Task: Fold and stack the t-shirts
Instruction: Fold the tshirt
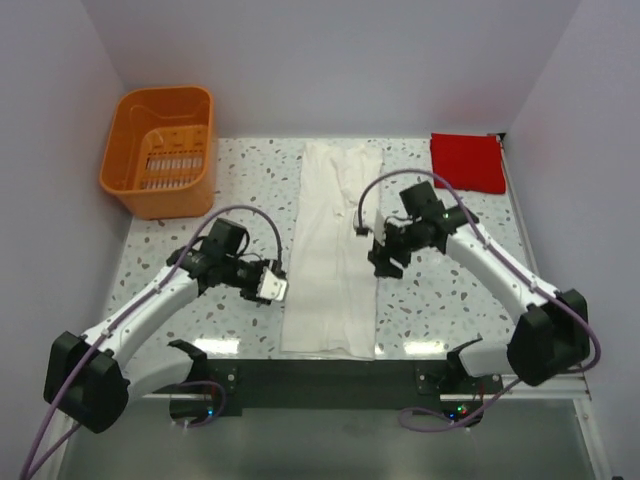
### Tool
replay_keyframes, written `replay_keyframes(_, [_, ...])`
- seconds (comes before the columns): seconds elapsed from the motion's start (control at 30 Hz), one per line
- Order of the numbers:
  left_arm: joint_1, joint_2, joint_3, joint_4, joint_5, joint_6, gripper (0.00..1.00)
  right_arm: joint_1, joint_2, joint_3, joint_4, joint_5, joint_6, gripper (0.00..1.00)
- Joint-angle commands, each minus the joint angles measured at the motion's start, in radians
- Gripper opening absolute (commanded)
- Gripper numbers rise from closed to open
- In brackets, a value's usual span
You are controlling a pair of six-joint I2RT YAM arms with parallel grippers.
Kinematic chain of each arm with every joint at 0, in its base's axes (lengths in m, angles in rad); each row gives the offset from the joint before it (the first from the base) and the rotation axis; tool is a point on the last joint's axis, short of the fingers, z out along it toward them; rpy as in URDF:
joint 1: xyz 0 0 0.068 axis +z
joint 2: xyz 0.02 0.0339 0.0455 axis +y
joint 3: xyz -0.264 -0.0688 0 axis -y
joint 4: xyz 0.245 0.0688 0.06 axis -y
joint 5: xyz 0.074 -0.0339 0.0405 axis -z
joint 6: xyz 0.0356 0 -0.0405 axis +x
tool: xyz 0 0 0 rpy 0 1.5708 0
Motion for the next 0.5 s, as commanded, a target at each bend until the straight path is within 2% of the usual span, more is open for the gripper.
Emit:
replay_keyframes(0.0, [-0.111,-0.068,-0.103,-0.148,0.05,0.313,0.51,0.119,-0.19,-0.216,-0.071,-0.065,-0.27,0.68])
replay_keyframes(0.07, [-0.195,-0.119,-0.167,-0.127,0.042,0.364,0.51,0.2,-0.306,-0.345,-0.033,-0.051,-0.351,0.69])
replay_keyframes(0.2, [-0.326,-0.161,-0.247,-0.078,0.022,0.39,0.52,0.348,-0.41,-0.453,-0.02,-0.056,-0.439,0.7])
replay_keyframes(0.37, [-0.468,-0.135,-0.319,0.04,-0.031,0.372,0.52,0.512,-0.413,-0.522,0.004,-0.024,-0.482,0.68])
replay_keyframes(0.47, [-0.491,-0.089,-0.319,0.077,-0.063,0.35,0.52,0.543,-0.378,-0.548,0.046,-0.005,-0.518,0.67])
